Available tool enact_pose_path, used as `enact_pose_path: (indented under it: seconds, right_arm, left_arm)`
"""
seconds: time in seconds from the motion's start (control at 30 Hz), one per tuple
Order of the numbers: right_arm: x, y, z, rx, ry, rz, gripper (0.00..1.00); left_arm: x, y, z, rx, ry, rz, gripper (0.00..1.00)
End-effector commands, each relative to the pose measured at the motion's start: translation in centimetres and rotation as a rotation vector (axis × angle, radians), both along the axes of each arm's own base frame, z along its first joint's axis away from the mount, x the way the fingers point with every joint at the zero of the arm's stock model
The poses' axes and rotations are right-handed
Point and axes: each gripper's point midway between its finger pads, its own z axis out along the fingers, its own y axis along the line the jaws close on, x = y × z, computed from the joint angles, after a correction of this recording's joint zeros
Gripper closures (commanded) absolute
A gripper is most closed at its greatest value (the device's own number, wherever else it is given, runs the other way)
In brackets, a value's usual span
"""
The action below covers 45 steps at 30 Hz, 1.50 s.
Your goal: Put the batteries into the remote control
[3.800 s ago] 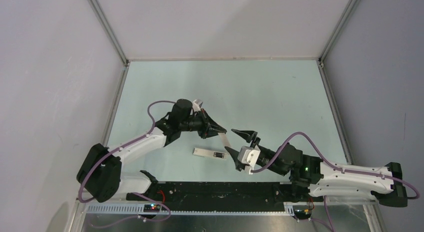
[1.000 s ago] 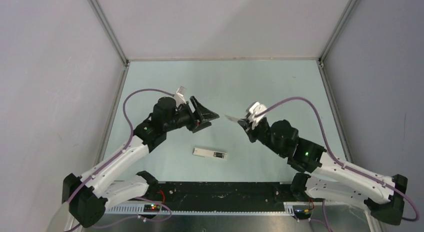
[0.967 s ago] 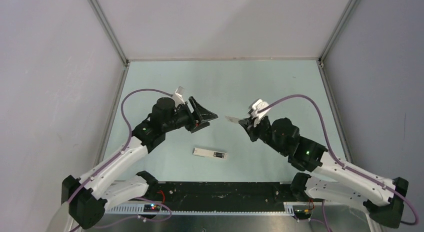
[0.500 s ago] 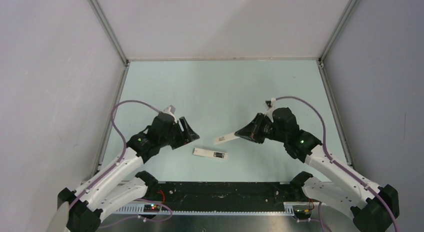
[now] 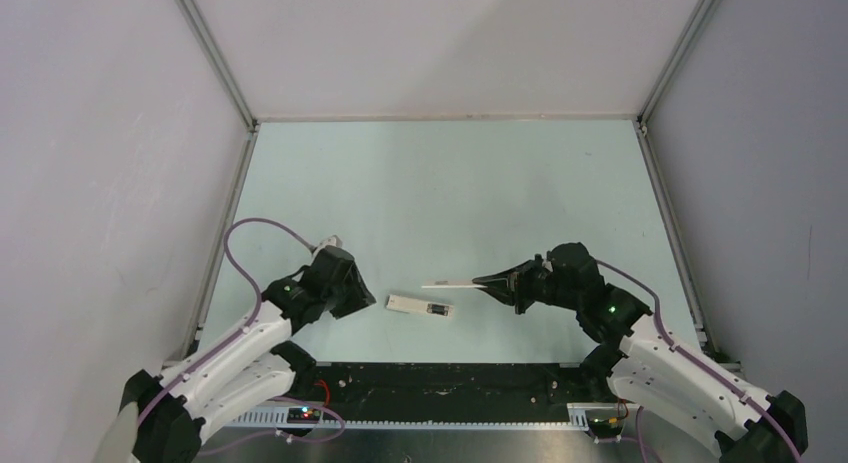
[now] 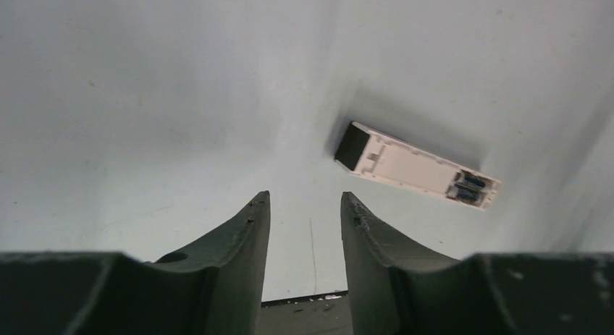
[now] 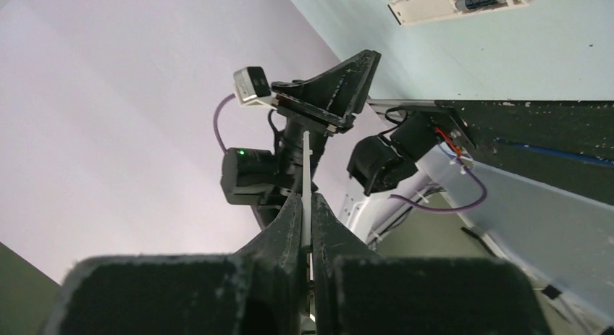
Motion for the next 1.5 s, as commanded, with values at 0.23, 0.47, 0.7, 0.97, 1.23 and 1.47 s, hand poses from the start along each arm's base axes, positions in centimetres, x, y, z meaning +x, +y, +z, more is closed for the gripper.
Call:
enact_pose_path:
  seconds: [0.23,0.47,0.7,0.97,1.23,1.47]
  right_arm:
    - [1.1,-0.8,-0.6,0.001,0.114,-0.123,1.0]
    - [1.2,-1.2,-2.2,-0.094,0.058,-0.099,1.0]
    - [1.0,-1.5,-4.0,-0.198,-0.014,-0.025,1.0]
    - [-0.7,-0.1,-5.1,-0.21,-0.193,0.306,1.0]
    - [-3.2,0.7,-6.6,-0.305,-0.281,0.545,1.0]
    - [-2.0,0.5,-8.1,-0.48,-0.36,0.503,1.0]
  left_arm:
    - [-0.4,1.6,-2.9,0.115,0.089,0.055,0.66]
    - [-0.9,0.5,-4.7,0.112,0.137,0.001,0.67]
    - [-0.1,-1.0,-5.1,0.094,0.131,-0.034,0.67]
    - [0.6,-0.5,-5.0,0.122,0.109,-0.002,0.65]
    - [1.0,-0.9,-4.6,0.117,0.104,-0.007,0.65]
    - [1.1,-1.9,-4.4,0.094,0.11,-0.04,0.65]
